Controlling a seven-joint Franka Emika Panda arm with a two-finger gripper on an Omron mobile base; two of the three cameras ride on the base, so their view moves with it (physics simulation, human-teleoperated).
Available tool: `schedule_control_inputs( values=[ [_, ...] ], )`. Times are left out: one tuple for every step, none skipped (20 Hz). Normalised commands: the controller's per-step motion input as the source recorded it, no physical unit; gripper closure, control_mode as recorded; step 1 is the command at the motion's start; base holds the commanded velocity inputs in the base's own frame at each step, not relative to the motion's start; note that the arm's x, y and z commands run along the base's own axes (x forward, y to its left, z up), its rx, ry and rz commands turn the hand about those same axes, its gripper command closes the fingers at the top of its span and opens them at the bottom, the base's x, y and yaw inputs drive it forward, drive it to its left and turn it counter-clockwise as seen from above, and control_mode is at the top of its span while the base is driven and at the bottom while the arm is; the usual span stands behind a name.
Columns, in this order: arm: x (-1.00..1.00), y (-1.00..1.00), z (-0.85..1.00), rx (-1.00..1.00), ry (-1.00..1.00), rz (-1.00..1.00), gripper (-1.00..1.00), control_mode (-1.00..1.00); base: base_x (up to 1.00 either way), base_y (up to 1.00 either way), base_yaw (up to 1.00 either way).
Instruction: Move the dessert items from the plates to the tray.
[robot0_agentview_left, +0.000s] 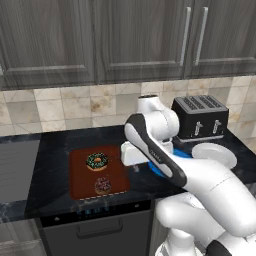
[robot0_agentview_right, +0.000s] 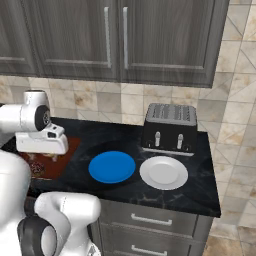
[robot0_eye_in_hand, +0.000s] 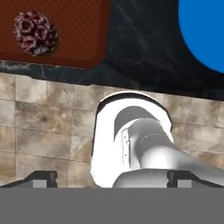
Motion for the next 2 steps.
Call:
schedule_control_inputs(
  values=[
    [-0.45,-0.73,0.42,0.00,0.00,0.00,-1.00,-1.00,0.00,0.00,0.00],
    [-0.42,-0.75,0.36,0.00,0.00,0.00,-1.00,-1.00,0.00,0.00,0.00]
  ],
)
